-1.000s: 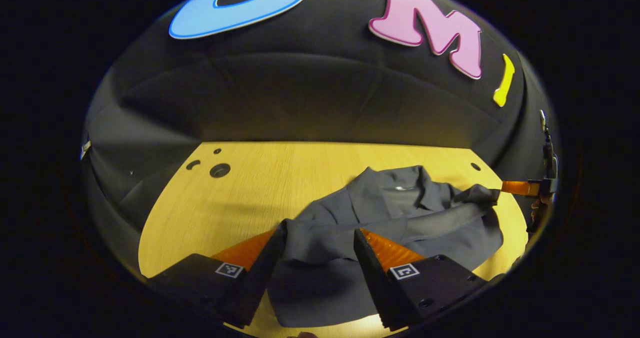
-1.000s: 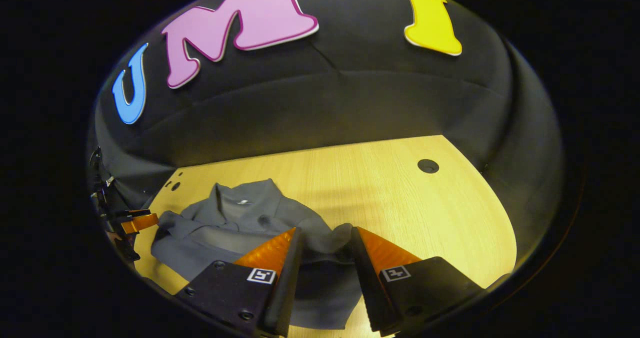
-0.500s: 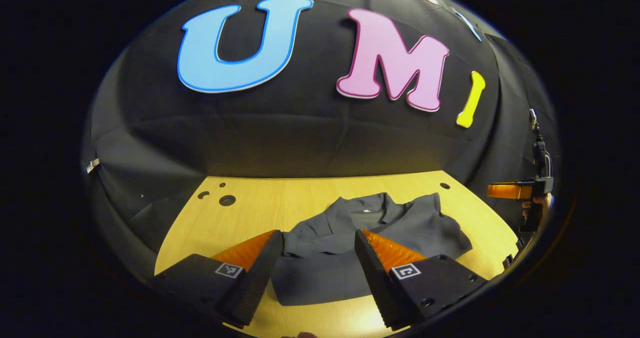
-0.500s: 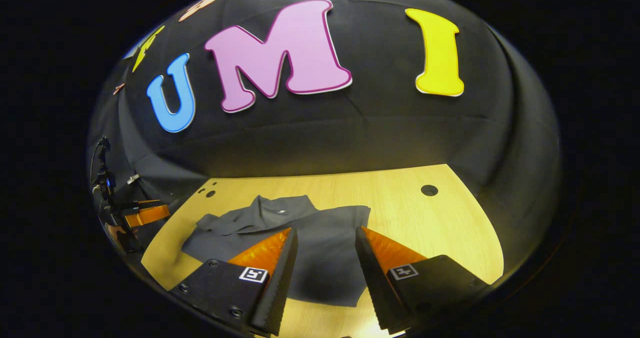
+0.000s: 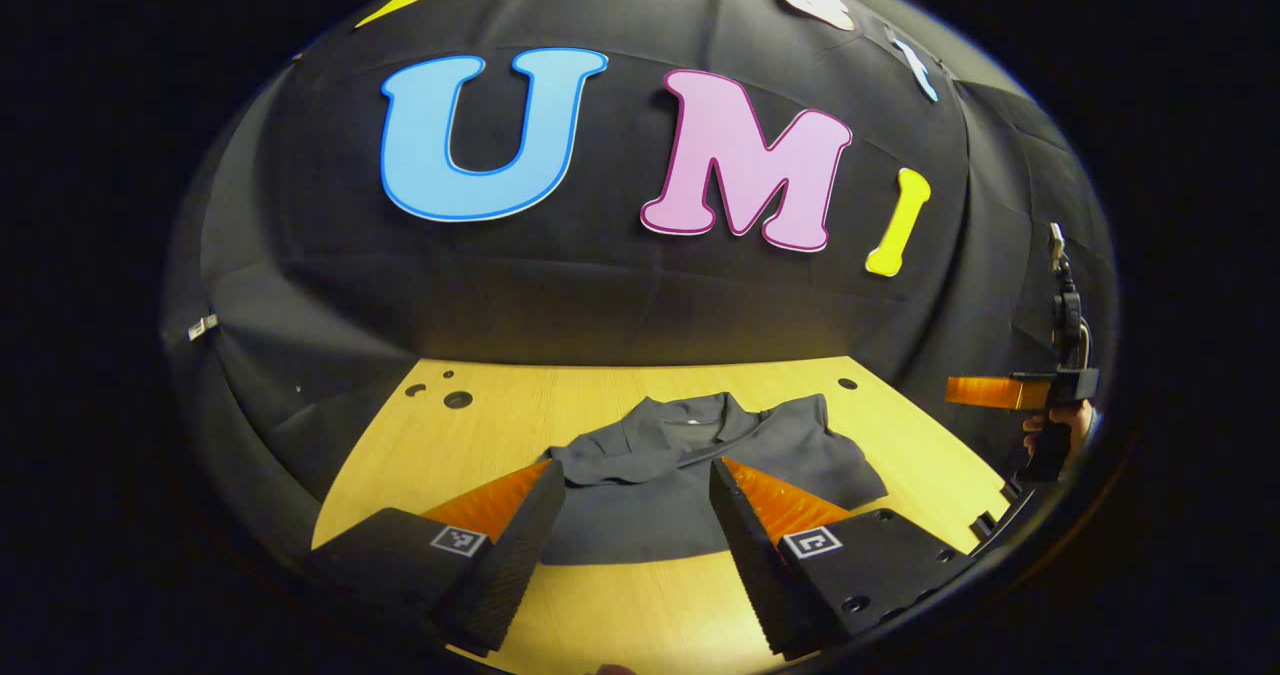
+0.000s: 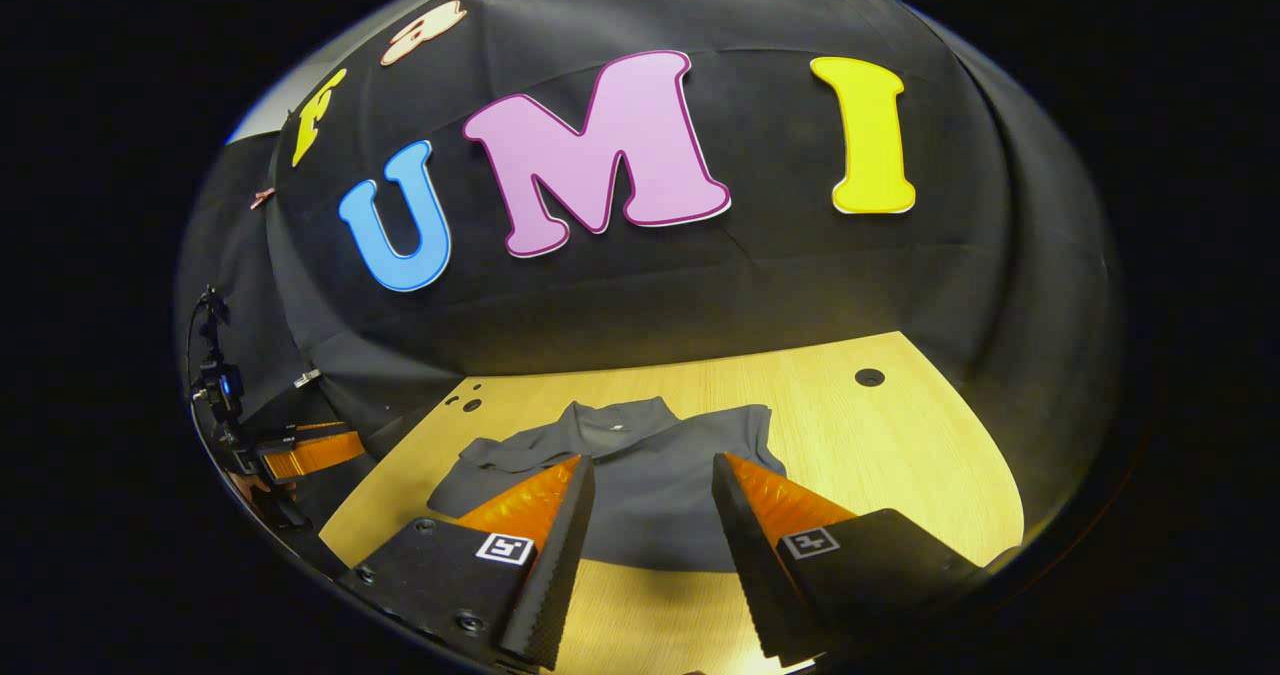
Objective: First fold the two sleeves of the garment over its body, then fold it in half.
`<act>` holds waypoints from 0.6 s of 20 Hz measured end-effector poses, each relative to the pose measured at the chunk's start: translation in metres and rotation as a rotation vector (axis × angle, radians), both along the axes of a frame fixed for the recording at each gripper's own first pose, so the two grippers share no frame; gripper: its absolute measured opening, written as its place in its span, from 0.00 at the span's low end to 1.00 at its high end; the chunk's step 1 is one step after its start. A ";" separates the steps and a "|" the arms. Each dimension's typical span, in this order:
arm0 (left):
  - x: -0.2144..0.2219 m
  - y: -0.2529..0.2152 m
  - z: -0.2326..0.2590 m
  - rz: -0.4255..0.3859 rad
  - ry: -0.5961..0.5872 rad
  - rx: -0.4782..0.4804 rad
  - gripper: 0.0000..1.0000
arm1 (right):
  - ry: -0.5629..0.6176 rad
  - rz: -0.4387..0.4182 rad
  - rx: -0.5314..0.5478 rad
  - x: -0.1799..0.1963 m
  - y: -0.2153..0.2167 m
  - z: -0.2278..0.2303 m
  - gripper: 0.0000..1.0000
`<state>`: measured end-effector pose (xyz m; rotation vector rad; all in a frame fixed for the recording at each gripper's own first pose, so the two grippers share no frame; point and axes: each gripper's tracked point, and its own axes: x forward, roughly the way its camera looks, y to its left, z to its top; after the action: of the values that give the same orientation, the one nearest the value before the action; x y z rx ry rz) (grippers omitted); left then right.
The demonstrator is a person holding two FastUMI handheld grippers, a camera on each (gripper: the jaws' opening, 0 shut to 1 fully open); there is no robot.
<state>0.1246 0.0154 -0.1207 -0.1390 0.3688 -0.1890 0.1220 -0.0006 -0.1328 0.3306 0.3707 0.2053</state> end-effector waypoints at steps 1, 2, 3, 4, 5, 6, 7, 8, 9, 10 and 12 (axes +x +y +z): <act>-0.007 0.000 0.000 0.010 0.006 -0.014 0.92 | 0.003 0.001 -0.002 -0.008 0.002 -0.001 0.75; -0.015 0.000 -0.002 0.021 0.014 -0.029 0.92 | 0.008 0.002 -0.003 -0.016 0.006 -0.003 0.75; -0.023 0.000 -0.002 0.032 0.025 -0.044 0.92 | 0.014 0.006 -0.004 -0.023 0.008 -0.005 0.75; -0.032 -0.001 -0.006 0.039 0.037 -0.055 0.94 | 0.020 0.009 -0.006 -0.031 0.010 -0.007 0.75; -0.040 0.001 -0.008 0.051 0.048 -0.059 0.94 | 0.023 0.013 -0.007 -0.039 0.011 -0.010 0.75; -0.048 0.001 -0.011 0.055 0.058 -0.061 0.94 | 0.028 0.015 -0.008 -0.044 0.011 -0.013 0.75; -0.055 0.002 -0.012 0.063 0.064 -0.055 0.94 | 0.032 0.018 -0.005 -0.049 0.011 -0.016 0.75; -0.060 0.004 -0.014 0.071 0.066 -0.046 0.94 | 0.041 0.021 -0.002 -0.054 0.011 -0.020 0.75; -0.065 0.004 -0.015 0.078 0.071 -0.041 0.94 | 0.053 0.025 0.001 -0.058 0.011 -0.025 0.75; -0.070 0.004 -0.016 0.089 0.077 -0.037 0.94 | 0.062 0.027 0.006 -0.061 0.011 -0.029 0.75; -0.077 0.002 -0.018 0.105 0.089 -0.040 0.94 | 0.079 0.045 0.004 -0.067 0.012 -0.037 0.75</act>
<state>0.0481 0.0171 -0.1384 -0.2066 0.4453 -0.0872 0.0553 0.0114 -0.1695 0.3353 0.4565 0.2373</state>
